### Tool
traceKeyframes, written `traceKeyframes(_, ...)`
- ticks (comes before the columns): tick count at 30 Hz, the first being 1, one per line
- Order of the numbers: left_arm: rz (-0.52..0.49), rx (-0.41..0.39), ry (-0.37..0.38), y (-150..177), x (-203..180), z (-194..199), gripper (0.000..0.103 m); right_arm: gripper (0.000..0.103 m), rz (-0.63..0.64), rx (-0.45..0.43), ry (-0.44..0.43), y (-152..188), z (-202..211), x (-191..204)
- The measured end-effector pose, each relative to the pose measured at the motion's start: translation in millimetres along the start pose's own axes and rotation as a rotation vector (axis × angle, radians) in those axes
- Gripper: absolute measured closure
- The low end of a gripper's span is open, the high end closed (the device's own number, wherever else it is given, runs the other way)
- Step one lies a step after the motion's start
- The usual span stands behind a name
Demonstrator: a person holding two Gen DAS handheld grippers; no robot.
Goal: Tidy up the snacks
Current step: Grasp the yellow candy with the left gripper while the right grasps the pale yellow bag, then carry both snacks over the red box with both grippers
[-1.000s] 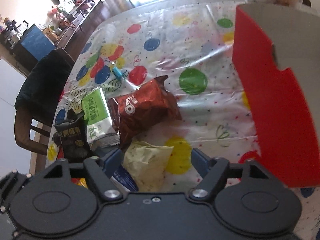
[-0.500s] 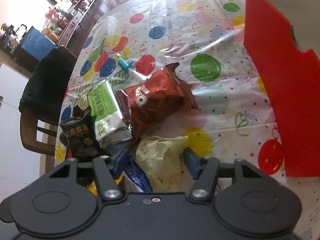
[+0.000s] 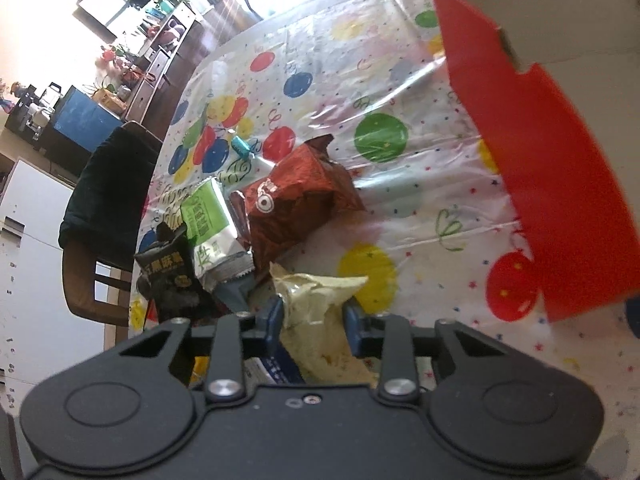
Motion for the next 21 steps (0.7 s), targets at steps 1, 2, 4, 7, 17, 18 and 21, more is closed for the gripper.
traceKeyframes(1,0.007,-0.001,-0.002,0,0,2,0.076,0.074,0.005,-0.009,-0.002,1,4,-1)
traceKeyframes(2,0.016,-0.001,-0.002,0,0,4,0.077,0.077,0.010,-0.021,-0.008,2,9,-3)
traceKeyframes(4,0.033,-0.007,0.002,0,1,7,0.081,0.078,0.010,-0.041,-0.014,6,18,-6)
traceKeyframes(7,0.066,0.008,0.010,3,5,9,0.085,0.080,0.012,-0.063,-0.013,11,32,-12)
traceKeyframes(17,0.178,-0.003,0.057,13,17,32,0.086,0.080,-0.024,-0.127,-0.024,30,86,-30)
traceKeyframes(18,0.179,-0.008,0.060,13,16,37,0.086,0.080,-0.027,-0.131,-0.025,32,92,-32)
traceKeyframes(21,0.177,-0.030,0.069,9,11,54,0.086,0.080,-0.034,-0.148,-0.025,34,110,-36)
Point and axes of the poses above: each gripper's, at about its wrist camera, not at the fingertips, and z roughly against the way its jaws point, x to its left, y to its underside, the point moved 3 cm from there along -z, roughly the way its jaws point, and after that the axes turned 6 degrees about -z, right-handed, at the moved point
